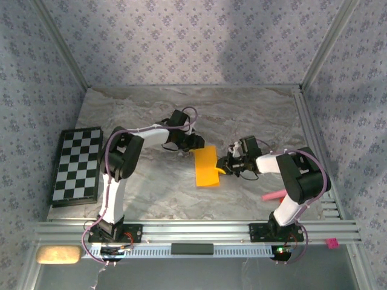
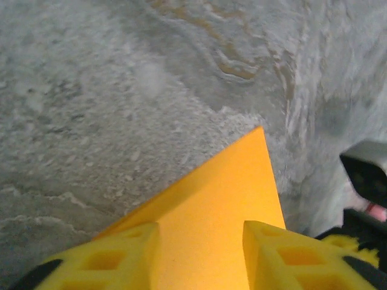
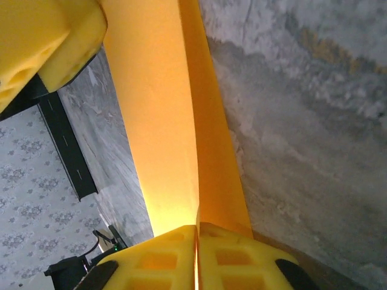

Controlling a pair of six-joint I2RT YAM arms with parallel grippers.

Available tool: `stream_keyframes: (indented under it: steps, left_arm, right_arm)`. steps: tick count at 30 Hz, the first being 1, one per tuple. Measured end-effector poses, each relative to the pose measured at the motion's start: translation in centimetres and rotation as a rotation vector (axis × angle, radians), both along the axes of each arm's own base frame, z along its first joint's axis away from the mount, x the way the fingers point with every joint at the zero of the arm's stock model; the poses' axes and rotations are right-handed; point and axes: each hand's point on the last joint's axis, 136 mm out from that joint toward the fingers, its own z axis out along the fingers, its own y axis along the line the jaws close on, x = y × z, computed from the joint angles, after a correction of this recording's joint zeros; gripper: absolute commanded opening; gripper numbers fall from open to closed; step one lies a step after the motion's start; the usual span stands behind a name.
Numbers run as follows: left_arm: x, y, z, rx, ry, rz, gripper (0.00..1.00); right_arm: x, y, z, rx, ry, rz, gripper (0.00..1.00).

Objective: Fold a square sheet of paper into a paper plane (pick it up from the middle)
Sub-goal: Fold the triangle a second time at the center of the table.

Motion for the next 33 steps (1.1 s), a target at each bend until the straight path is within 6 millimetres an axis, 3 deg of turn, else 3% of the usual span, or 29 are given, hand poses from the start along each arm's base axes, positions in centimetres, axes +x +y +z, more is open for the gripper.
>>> stream_keyframes:
  steps: [3,9,13,17,22,29,33]
  left_arm:
    - [0.2,0.6,1.6,0.017,-0.048,0.014,0.64]
    - [-0.8,2.5,6.1,0.023,-0.181,0.058,0.65]
    - [-2.4,3.5,7.6,0.012,-0.247,0.071,0.61]
    - [-4.7,3.3,7.5,0.010,-0.291,0.028,0.58]
    - [-7.8,2.6,5.6,0.015,-0.279,-0.032,0.58]
    - [-9.7,1.6,4.9,0.024,-0.278,-0.082,0.58]
    - [-11.4,0.7,4.6,0.110,-0.368,-0.151,0.60]
  right_arm:
    - [0.3,-0.2,-0.1,-0.007,0.002,-0.019,0.05]
    - [1.0,-0.5,0.0,-0.004,0.014,-0.094,0.05]
    - [1.3,-0.5,0.7,0.000,0.011,-0.135,0.14]
    - [1.5,-0.4,1.5,0.007,-0.012,-0.139,0.20]
    - [1.3,0.0,1.8,0.022,-0.012,-0.116,0.20]
    - [1.7,0.6,2.2,0.022,-0.037,-0.063,0.11]
    - [1.7,0.7,2.0,0.017,-0.032,-0.052,0.08]
